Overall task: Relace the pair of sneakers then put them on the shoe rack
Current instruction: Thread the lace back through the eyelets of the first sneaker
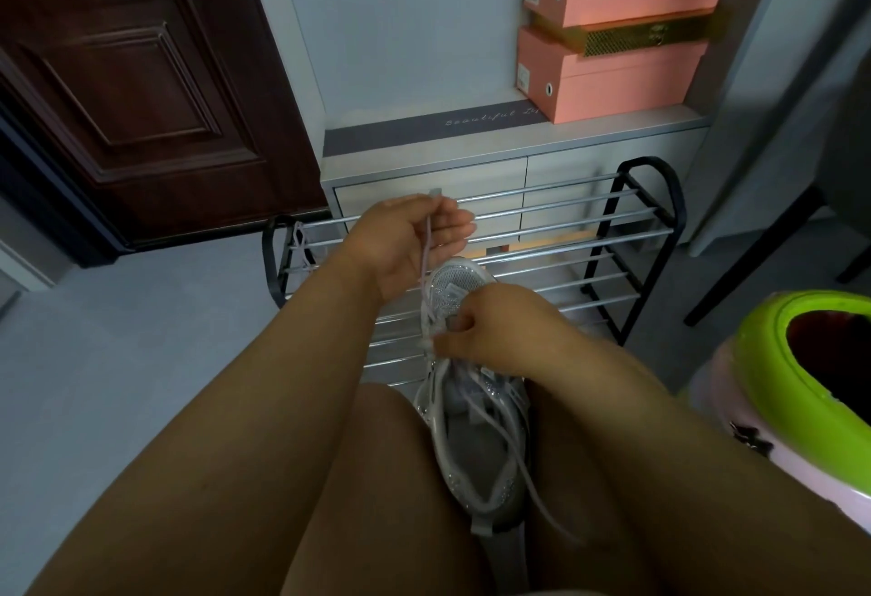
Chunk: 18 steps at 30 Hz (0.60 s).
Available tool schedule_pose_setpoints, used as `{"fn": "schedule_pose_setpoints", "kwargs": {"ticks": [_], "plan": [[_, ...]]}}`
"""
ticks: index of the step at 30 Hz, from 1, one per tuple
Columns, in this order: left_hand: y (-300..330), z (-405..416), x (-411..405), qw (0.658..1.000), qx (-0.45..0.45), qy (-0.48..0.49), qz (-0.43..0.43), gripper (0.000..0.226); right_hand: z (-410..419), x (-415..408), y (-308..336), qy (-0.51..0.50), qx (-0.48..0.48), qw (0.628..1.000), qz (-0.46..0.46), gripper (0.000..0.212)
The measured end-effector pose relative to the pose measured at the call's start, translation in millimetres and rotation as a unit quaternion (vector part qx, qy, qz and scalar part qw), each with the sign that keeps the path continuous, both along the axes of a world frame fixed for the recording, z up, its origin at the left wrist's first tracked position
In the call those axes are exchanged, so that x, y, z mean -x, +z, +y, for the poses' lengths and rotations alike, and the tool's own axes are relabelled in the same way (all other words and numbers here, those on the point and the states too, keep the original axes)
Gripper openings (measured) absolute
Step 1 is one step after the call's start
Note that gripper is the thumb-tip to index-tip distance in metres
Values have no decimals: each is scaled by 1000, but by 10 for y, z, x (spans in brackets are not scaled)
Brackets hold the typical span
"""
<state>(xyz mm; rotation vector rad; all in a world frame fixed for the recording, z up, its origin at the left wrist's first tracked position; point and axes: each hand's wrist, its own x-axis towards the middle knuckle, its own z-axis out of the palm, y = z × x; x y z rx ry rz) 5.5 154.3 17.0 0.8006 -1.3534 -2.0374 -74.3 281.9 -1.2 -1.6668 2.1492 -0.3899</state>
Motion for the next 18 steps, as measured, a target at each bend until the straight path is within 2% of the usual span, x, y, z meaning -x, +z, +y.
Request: {"fn": "schedule_pose_setpoints", "kwargs": {"ticks": [1, 3, 5, 7, 8, 11, 13, 15, 18], "plan": [[3, 7, -16, 1000, -16, -1, 11, 26, -24, -38, -11, 8, -15, 1000, 11, 44], [11, 19, -45, 999, -31, -4, 17, 27, -33, -71, -8, 17, -49, 998, -29, 36], [12, 31, -80, 999, -38, -12, 1, 29, -23, -43, -4, -16, -70, 985, -156, 27], [-10, 44, -111, 998, -58, -14, -21, 32, -17, 16, -10, -82, -79, 948, -296, 19], [-31, 50, -120, 997, -73, -13, -27, 33, -19, 37, -20, -102, -81, 937, -323, 19], [-104, 62, -133, 993, -108, 4, -39, 37, -53, 18, -33, -117, -94, 951, -270, 22], [-144, 80, -141, 991, -120, 16, -49, 38, -79, -24, -24, -113, -120, 948, -274, 30], [-173, 109, -148, 990, -132, 23, -50, 38, -105, -38, -20, -114, -165, 919, -340, 37], [-199, 143, -156, 989, -135, 30, -51, 37, -176, -13, -38, -114, -236, 841, -474, 36]]}}
